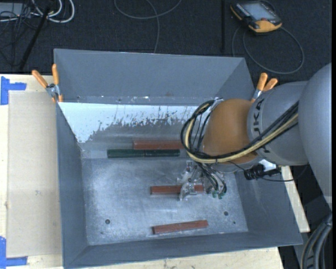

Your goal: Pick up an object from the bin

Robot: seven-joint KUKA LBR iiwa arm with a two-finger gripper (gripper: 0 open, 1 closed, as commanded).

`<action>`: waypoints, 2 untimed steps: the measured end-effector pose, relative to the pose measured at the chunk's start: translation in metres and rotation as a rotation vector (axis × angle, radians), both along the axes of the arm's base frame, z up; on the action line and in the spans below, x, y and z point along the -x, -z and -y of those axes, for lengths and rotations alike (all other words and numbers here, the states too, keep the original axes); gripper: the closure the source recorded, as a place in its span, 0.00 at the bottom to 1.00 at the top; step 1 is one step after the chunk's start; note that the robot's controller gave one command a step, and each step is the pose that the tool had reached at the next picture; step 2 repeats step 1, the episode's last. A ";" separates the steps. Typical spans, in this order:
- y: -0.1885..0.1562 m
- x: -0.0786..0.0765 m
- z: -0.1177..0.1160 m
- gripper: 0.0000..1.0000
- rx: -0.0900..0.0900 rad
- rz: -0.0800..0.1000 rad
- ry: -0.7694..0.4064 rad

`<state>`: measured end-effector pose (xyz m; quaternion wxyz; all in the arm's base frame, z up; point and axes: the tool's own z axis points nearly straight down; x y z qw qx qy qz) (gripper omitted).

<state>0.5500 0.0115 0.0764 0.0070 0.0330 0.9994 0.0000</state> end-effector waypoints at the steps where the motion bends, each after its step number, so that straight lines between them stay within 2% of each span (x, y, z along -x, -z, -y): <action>1: -0.160 -0.005 -0.001 1.00 0.000 -0.012 0.008; 2: -0.160 -0.005 -0.001 1.00 0.000 -0.012 0.008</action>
Offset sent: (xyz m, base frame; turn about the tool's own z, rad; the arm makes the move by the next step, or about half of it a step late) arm 0.0000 0.0000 0.0000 0.0000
